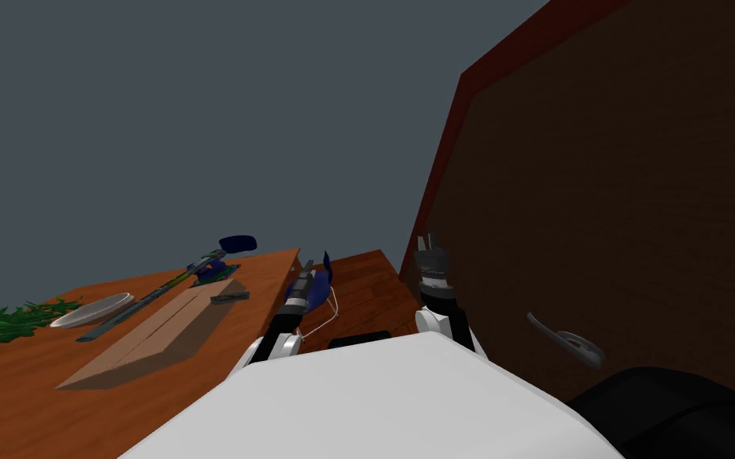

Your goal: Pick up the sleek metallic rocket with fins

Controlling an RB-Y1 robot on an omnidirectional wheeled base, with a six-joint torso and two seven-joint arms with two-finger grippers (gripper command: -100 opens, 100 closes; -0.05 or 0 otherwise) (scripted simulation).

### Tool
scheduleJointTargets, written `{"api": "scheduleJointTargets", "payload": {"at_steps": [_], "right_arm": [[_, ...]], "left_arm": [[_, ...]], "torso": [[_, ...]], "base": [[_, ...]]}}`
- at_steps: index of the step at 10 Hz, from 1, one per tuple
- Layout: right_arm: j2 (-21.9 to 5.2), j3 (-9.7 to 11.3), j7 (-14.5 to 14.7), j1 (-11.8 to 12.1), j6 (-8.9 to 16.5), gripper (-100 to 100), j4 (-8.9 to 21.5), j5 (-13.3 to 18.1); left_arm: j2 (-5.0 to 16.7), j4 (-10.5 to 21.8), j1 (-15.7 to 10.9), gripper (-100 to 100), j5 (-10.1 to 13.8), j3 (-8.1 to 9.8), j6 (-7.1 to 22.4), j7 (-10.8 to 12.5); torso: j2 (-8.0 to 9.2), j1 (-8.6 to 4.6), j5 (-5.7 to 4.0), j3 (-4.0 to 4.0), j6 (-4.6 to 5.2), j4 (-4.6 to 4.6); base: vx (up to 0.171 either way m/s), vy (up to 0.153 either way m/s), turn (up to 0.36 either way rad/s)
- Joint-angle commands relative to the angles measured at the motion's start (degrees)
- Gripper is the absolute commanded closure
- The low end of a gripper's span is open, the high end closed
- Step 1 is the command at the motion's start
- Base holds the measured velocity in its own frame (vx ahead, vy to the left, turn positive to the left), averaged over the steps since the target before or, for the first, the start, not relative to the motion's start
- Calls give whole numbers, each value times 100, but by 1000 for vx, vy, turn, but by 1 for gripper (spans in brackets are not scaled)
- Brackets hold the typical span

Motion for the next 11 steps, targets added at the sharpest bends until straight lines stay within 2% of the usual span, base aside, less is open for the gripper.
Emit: {"api": "scheduleJointTargets", "payload": {"at_steps": [1, 3, 7, 10, 11], "right_arm": [[0, 0, 0, 0, 0, 0, 0, 0], [0, 0, 0, 0, 0, 0, 0, 0], [0, 0, 0, 0, 0, 0, 0, 0], [0, 0, 0, 0, 0, 0, 0, 0], [0, 0, 0, 0, 0, 0, 0, 0]], "left_arm": [[63, 286, -117, -100, -77, -68, 151, -41], [63, 362, -117, -100, -77, -68, 151, -41], [218, 1004, -360, -100, -216, -185, 427, -100], [271, 1282, -445, -100, -264, -225, 523, -121], [325, 1513, -531, -100, -313, -265, 621, -141]], "torso": [[0, 0, 0, 0, 0, 0], [0, 0, 0, 0, -2, 0], [1, -3, -1, 0, -2, 0], [1, -3, -1, 1, -1, 0], [2, -5, -1, 1, -2, 0]], "base": [[15, 52, -107], [7, 28, -10], [7, 32, -68], [7, 31, -44], [9, 28, -76]]}}
